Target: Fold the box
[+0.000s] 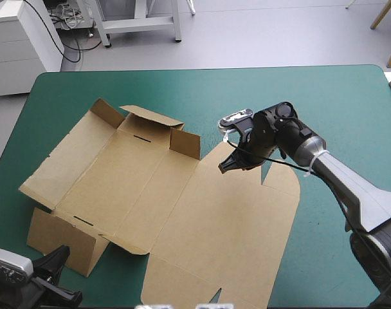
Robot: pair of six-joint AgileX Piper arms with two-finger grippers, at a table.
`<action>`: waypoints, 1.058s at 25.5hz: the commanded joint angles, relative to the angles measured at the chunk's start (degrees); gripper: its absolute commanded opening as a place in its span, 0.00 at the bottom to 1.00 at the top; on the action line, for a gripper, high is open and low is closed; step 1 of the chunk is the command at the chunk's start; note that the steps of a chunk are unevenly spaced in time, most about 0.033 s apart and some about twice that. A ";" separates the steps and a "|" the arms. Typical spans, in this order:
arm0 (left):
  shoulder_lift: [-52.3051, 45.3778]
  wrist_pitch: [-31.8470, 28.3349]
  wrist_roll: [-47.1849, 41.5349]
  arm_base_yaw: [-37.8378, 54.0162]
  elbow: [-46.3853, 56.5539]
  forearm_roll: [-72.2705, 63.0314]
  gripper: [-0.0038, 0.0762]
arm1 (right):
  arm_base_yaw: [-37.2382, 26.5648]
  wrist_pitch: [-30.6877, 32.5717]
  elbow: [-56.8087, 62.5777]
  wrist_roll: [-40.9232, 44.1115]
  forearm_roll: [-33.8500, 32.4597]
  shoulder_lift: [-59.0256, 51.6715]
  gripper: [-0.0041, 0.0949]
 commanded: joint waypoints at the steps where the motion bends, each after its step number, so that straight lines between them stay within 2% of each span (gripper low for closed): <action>1: 1.04 -4.43 0.03 -0.30 -1.34 -0.13 0.04 | -0.05 -1.24 -1.85 -0.08 0.17 -2.61 0.02; 11: 1.04 -4.43 0.03 -0.30 -1.34 -0.13 0.04 | -0.05 -0.62 -4.30 -3.13 0.17 -2.61 0.02; 21: 1.04 -4.43 0.03 -0.30 -1.34 -0.13 0.04 | -0.05 5.70 -16.33 -7.96 -0.19 -0.71 0.02; 27: 1.04 -4.43 0.03 -0.30 -1.34 -0.13 0.04 | -0.05 5.70 -22.70 -10.24 0.46 3.45 0.02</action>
